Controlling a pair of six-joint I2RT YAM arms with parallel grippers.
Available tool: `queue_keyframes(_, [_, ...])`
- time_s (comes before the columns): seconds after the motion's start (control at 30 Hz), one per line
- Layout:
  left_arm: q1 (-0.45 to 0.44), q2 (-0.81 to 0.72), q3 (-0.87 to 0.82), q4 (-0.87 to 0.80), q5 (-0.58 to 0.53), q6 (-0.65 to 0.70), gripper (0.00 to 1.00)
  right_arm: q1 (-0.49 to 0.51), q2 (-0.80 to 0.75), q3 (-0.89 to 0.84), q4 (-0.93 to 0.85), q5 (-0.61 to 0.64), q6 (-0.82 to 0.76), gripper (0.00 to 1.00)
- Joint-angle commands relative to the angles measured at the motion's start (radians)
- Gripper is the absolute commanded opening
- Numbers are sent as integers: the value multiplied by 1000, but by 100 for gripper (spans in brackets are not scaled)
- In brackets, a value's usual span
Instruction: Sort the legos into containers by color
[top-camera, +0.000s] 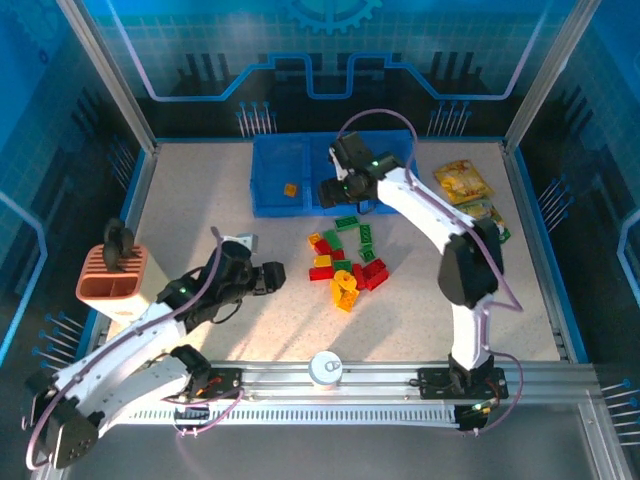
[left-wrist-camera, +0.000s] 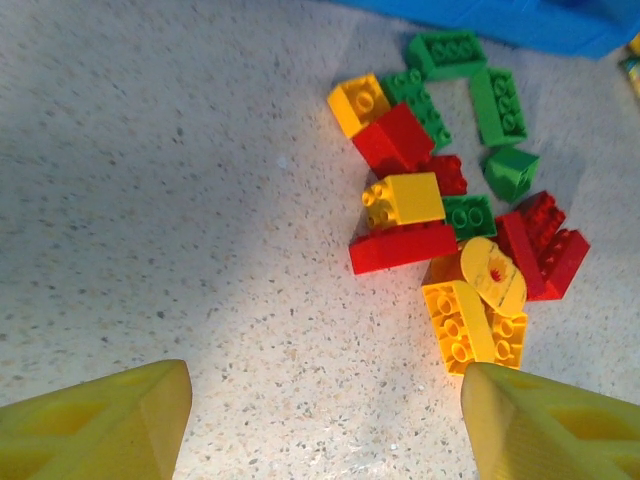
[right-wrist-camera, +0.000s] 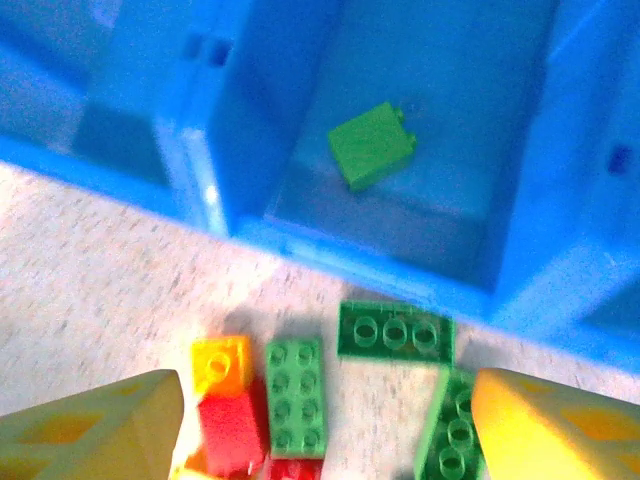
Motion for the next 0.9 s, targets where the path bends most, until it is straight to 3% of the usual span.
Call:
queue_keyframes(0.0, [-27, 119, 60, 99, 81, 4, 74, 14, -148, -174, 98, -9, 28, 77])
queue_keyframes(0.13, [-70, 320, 146, 157, 103, 40, 76, 10, -305, -398, 172, -10, 55, 78])
queue_keyframes(0.27, [-71, 519, 216, 249, 195, 61, 77, -3, -421, -573, 204, -19, 74, 78])
queue_keyframes(0.4, [-71, 660, 304, 230, 207, 134, 77, -32, -525, -721, 231, -37, 94, 77])
queue_keyframes(0.63, [-70, 767, 364, 179, 195, 311, 75, -112, -661, -892, 296, -97, 122, 77])
queue_keyframes(0.87, [-68, 818, 363, 184, 180, 349, 75, -136, -683, -943, 328, -134, 130, 77])
